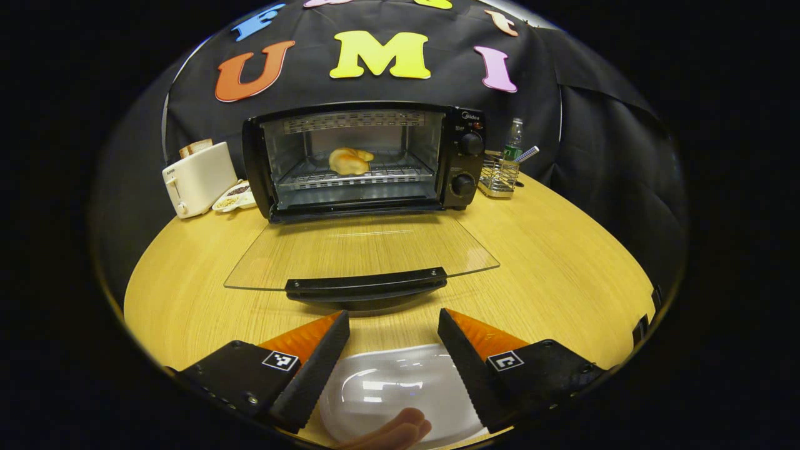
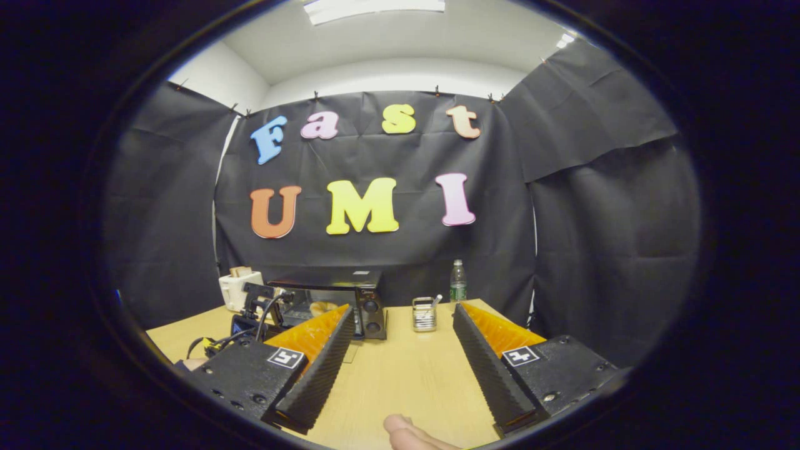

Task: Open the electric oven with the left hand, put the food in, and close the electric oven.

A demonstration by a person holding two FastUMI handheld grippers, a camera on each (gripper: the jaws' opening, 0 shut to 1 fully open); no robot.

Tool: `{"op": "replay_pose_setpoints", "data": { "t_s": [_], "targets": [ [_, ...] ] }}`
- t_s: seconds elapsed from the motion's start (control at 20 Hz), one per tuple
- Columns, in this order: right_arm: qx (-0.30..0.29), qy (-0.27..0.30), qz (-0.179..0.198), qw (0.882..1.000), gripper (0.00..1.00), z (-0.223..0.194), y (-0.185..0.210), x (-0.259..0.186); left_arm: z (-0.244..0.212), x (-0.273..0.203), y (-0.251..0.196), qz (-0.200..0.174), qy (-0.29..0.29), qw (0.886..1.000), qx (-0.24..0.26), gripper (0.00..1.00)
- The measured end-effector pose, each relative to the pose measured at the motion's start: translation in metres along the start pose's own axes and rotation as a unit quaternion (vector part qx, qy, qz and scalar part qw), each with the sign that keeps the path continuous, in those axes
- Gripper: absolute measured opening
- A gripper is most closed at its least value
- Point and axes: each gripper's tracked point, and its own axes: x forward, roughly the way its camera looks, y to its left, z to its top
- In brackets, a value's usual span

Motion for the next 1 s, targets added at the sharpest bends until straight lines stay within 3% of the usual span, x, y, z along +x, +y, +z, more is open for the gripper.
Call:
{"op": "replay_pose_setpoints", "data": {
  "t_s": [0.15,0.4,0.65,1.0],
  "targets": [
    [0.001,0.003,0.002,1.0,1.0,-0.005,-0.01,0.005,-0.011,0.015,0.003,0.002,0.04,0.999,-0.025,0.95],
    [0.011,0.012,0.008,1.0,0.96,-0.004,-0.015,0.017,-0.005,0.011,0.003,-0.009,0.05,0.998,-0.047,0.92],
    [0.007,0.011,0.016,1.0,0.96,-0.002,-0.012,0.028,0.02,0.002,0.007,0.003,0.023,0.999,-0.039,0.92],
    [0.014,0.018,0.022,0.999,0.96,-0.009,-0.011,0.032,0.033,-0.005,0.006,0.003,0.03,0.999,-0.035,0.92]
  ]
}}
